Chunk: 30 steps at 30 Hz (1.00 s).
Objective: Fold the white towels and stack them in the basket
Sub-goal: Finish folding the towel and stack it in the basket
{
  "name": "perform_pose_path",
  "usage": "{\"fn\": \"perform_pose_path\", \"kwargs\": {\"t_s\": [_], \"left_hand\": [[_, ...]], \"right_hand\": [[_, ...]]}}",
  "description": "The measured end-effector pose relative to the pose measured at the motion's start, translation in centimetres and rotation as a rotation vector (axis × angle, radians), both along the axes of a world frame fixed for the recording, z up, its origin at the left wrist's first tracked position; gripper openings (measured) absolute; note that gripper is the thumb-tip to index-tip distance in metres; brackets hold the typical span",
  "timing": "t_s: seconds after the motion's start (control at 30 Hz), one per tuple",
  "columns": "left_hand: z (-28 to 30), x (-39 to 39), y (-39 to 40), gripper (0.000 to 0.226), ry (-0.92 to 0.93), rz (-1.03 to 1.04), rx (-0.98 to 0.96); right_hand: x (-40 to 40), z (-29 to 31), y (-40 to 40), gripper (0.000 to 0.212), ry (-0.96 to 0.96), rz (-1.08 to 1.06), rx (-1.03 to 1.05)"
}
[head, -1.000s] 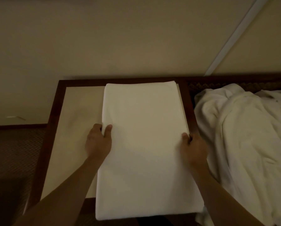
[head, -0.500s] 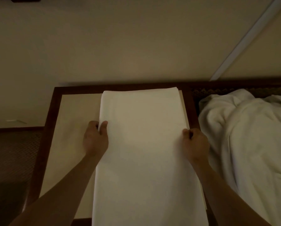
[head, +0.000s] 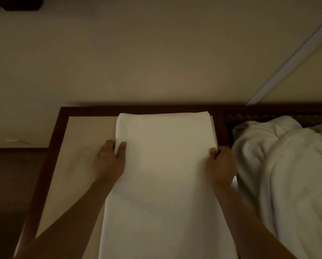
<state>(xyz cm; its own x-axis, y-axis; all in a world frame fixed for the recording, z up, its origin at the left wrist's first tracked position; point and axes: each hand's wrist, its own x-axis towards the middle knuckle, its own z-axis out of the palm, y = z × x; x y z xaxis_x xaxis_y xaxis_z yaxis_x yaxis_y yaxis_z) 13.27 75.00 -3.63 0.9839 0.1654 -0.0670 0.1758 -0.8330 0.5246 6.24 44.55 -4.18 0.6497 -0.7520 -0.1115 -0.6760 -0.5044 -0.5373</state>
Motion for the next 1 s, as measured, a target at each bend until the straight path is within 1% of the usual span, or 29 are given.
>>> {"fn": "perform_pose_path", "kwargs": {"t_s": [0.13,0.2,0.27,0.33,0.37,0.4,0.43,0.47,0.5,0.53,0.57,0.63,0.77,0.93,1.0], "left_hand": [[-0.3,-0.3,-0.2,0.039,-0.068,0.008,-0.041],[-0.6,-0.2,-0.3,0.04,-0.084,0.018,-0.027],[-0.7,0.1,-0.3,0.038,-0.062,0.026,-0.017],[-0.4,0.1,-0.3,0.04,-0.059,0.047,0.016],[-0.2,0.0,-0.5,0.043,-0.088,0.048,0.074],[0.0,-0.1,-0.8,0.044,-0.136,0.022,0.14],[0.1,-0.2,-1.2,0.045,-0.169,-0.047,0.195],[0.2,-0.3,-1.7,0.049,-0.155,-0.154,0.236],[-0.1,0.0,-2.0,0.056,-0.099,-0.278,0.272],[-0.4,0.3,-2.2,0.063,-0.029,-0.384,0.303],[-0.9,0.8,-2.3,0.068,0.024,-0.447,0.327],[-1.7,2.1,-2.0,0.074,0.061,-0.457,0.371],[-1.8,5.6,-2.5,0.081,0.08,-0.411,0.408],[-1.8,11.2,-2.3,0.086,0.107,-0.407,0.492],[-1.5,13.2,-2.4,0.087,0.097,-0.406,0.511]], "right_hand": [[-0.2,-0.2,0.1,0.021,-0.045,-0.059,-0.057],[0.1,-0.4,0.0,0.021,-0.027,-0.042,-0.054],[0.3,-0.5,0.0,0.02,-0.016,-0.005,-0.074],[0.3,-0.3,0.5,0.022,-0.023,0.039,-0.219],[0.2,0.1,0.9,0.028,-0.013,0.077,-0.295],[0.3,0.4,1.3,0.038,-0.006,0.167,-0.338],[0.6,0.6,1.6,0.049,0.032,0.319,-0.348],[0.8,0.7,1.6,0.056,0.085,0.478,-0.367],[1.4,0.5,1.4,0.061,0.159,0.601,-0.379],[2.1,0.2,0.8,0.065,0.237,0.655,-0.358],[2.8,-0.2,0.0,0.07,0.296,0.651,-0.316],[4.2,-0.9,-1.0,0.075,0.337,0.591,-0.287],[8.0,-0.6,-1.1,0.074,0.335,0.605,-0.293],[13.0,-0.4,-2.7,0.079,0.337,0.648,-0.271],[14.6,-0.5,-2.9,0.076,0.311,0.64,-0.282]]}}
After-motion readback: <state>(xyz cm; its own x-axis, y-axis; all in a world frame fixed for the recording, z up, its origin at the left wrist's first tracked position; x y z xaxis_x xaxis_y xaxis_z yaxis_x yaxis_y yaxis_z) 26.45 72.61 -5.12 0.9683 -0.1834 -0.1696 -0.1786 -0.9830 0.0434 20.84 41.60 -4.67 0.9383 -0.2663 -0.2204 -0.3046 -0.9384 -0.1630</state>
